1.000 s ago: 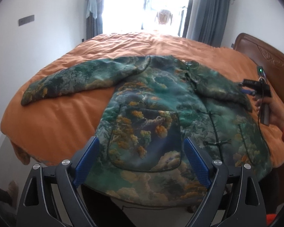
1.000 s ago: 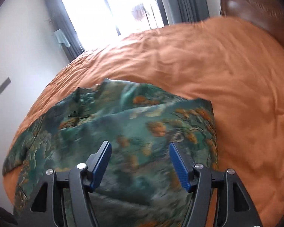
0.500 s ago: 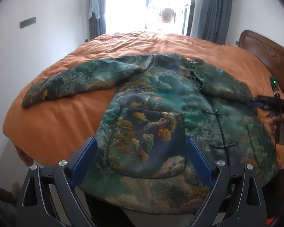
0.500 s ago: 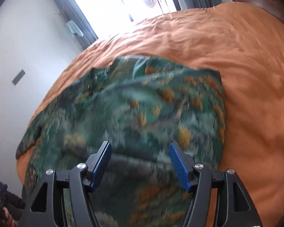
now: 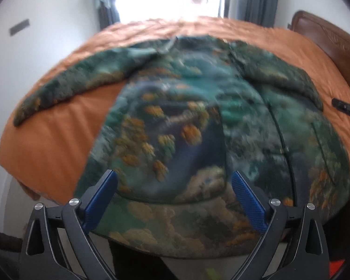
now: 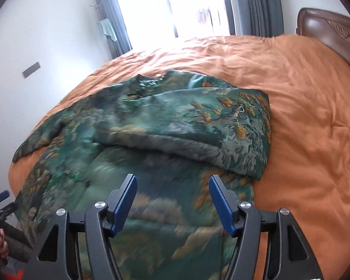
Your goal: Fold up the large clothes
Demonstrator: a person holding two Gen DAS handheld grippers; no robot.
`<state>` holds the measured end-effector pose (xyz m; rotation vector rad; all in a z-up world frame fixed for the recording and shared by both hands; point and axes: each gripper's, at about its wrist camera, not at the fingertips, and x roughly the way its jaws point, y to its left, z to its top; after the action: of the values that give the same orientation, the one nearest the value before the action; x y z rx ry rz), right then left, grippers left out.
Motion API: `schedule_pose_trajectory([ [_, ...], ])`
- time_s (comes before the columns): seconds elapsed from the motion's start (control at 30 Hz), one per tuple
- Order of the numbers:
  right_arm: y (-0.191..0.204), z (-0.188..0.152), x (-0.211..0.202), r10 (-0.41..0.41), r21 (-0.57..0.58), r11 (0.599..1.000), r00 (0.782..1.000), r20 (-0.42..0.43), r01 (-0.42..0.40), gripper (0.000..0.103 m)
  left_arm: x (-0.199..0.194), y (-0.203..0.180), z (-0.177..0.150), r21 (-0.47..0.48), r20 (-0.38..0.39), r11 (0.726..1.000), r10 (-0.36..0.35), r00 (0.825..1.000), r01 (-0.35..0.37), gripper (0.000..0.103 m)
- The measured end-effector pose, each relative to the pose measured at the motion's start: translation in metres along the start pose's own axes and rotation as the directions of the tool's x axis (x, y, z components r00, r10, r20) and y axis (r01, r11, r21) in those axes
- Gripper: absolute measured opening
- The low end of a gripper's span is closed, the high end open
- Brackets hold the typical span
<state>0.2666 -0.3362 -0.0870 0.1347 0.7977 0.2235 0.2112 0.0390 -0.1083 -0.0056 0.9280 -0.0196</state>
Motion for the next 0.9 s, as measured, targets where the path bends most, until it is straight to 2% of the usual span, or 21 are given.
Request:
schedule_pose_trajectory([
  [0.03, 0.007, -0.008, -0.012, -0.002, -0.007, 1.0, 1.0, 0.012, 0.002, 0.067, 0.001, 0.0, -0.002, -0.005, -0.021, 1.0, -0.018, 1.0, 0.018, 0.099],
  [0.1, 0.02, -0.025, -0.033, -0.024, -0.016, 1.0, 0.999, 0.034, 0.024, 0.07, -0.002, 0.003, -0.005, -0.007, -0.018, 0.999, -0.048, 0.999, 0.047, 0.099],
  [0.27, 0.052, -0.078, -0.074, -0.03, 0.006, 1.0, 0.998, 0.052, 0.03, 0.075, -0.008, 0.015, -0.003, -0.021, -0.007, 0.998, -0.061, 0.998, 0.061, 0.099],
  [0.37, 0.066, -0.102, -0.085, -0.011, 0.055, 0.998, 0.999, 0.045, 0.008, 0.075, -0.016, 0.021, 0.0, -0.014, 0.034, 0.998, -0.067, 0.997, 0.067, 0.099],
  [0.43, 0.072, -0.109, -0.084, 0.0, 0.056, 0.998, 0.999, 0.044, -0.002, 0.075, -0.017, 0.022, 0.0, -0.007, 0.046, 0.999, -0.048, 0.998, 0.048, 0.099],
  [0.53, 0.087, -0.114, -0.078, -0.003, -0.004, 1.0, 1.0, 0.012, 0.003, 0.075, -0.02, 0.022, 0.0, -0.005, 0.046, 0.999, -0.045, 0.998, 0.045, 0.099],
  [0.73, 0.11, -0.105, -0.077, 0.048, -0.061, 0.997, 0.998, 0.047, -0.045, 0.075, -0.031, 0.032, 0.005, -0.014, 0.076, 1.0, -0.027, 0.997, 0.028, 0.099],
  [0.9, 0.129, -0.103, -0.078, 0.077, -0.103, 0.992, 0.996, 0.053, -0.071, 0.075, -0.029, 0.068, 0.029, -0.019, 0.086, 0.999, -0.031, 0.996, 0.033, 0.099],
])
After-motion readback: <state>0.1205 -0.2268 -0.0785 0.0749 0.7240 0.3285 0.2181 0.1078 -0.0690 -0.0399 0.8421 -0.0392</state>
